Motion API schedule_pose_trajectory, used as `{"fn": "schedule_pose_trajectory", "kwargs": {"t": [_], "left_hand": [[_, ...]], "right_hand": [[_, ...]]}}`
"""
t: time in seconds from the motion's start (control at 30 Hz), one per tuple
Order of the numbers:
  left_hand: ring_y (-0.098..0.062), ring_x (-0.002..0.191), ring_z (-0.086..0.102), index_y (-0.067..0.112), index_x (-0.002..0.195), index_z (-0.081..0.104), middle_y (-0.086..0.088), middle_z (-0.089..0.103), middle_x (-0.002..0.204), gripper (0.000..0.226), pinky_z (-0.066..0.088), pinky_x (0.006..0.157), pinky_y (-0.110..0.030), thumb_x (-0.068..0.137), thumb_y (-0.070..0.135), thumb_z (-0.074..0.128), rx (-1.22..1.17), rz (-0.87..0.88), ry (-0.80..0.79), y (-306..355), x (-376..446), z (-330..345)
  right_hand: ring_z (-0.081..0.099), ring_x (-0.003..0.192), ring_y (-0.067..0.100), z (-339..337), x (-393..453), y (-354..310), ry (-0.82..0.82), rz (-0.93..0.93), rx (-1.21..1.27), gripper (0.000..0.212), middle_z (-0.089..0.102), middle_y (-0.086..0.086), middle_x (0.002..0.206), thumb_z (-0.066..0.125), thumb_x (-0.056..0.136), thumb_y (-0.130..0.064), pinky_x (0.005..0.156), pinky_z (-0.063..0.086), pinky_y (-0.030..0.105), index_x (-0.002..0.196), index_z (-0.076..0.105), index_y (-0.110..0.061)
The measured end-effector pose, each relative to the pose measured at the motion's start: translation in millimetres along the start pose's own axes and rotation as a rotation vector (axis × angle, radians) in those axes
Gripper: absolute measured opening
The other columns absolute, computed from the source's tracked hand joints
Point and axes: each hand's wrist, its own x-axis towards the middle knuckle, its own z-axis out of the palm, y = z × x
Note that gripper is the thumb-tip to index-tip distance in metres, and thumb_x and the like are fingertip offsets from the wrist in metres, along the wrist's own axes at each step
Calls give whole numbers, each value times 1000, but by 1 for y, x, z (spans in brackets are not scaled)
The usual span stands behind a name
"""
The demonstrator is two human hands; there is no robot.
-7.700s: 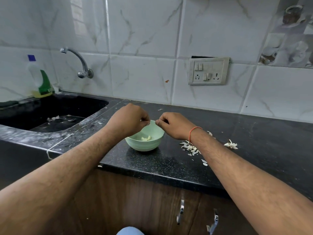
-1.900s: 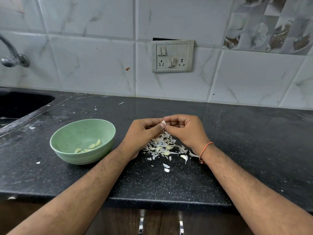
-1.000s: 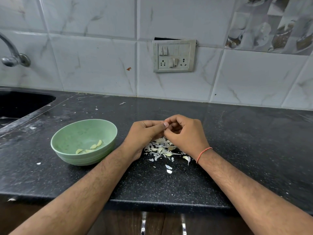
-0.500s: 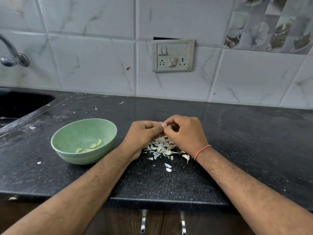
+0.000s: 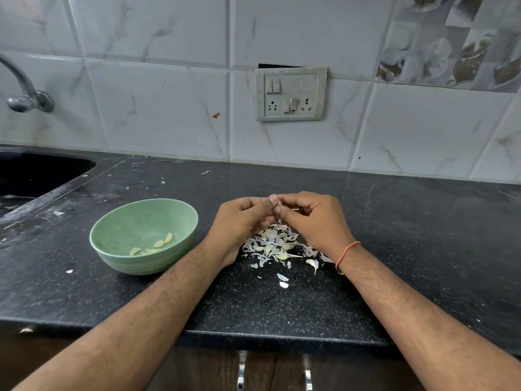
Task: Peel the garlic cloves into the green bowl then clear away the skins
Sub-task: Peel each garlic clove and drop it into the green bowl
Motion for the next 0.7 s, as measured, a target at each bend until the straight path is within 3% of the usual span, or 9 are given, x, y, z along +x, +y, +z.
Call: {"fn": "schedule_pose_trajectory", "kwargs": {"t": [0.17, 0.33, 0.5, 0.57, 0.63, 0.7], "left_hand": [[-14, 79, 72, 0, 100, 80, -13, 77, 90, 39, 62, 74, -18, 83, 35, 85, 52, -7, -43, 0, -1, 2], [-14, 80, 72, 5, 97, 82, -12, 77, 90, 21, 61, 73, -18, 92, 26, 81, 29, -53, -105, 3, -5, 1], [-15, 78, 70, 0, 100, 82, -12, 78, 86, 27, 61, 75, -21, 94, 26, 80, 87, -46, -144, 7, -10, 4], [-18, 80, 74, 6, 99, 83, -9, 80, 87, 28, 62, 76, -31, 98, 33, 77, 273, 65, -119, 4, -12, 5], [-11, 75, 75, 20, 97, 84, 4, 80, 81, 24, 62, 73, -34, 102, 40, 71, 720, 373, -22, 0, -14, 4], [-6, 76, 71, 27, 100, 83, 14, 76, 81, 22, 58, 71, -31, 102, 42, 66, 961, 643, 61, -2, -18, 5]], "right_hand": [[74, 81, 11, -7, 0, 1, -36, 12, 4, 19, 78, -14, 88, 84, 92, -29, 76, 64, 40, 110, 84, -34], [76, 95, 5, -23, -2, -5, -150, 34, 4, 22, 81, -14, 98, 85, 90, -27, 90, 60, 30, 112, 84, -30], [80, 89, 18, -27, -8, -6, -125, 121, 84, 21, 83, -5, 95, 86, 88, -30, 90, 64, 42, 108, 85, -24], [80, 82, 18, -30, -9, -10, -128, 131, 55, 16, 82, -4, 89, 84, 90, -31, 84, 65, 38, 104, 86, -24], [78, 74, 14, -37, -5, -16, -186, 128, -75, 11, 81, -9, 80, 83, 92, -34, 76, 64, 31, 101, 86, -29], [74, 67, 8, -49, 7, -20, -239, 107, -319, 6, 76, -21, 72, 81, 93, -38, 68, 60, 24, 96, 86, -36]]}}
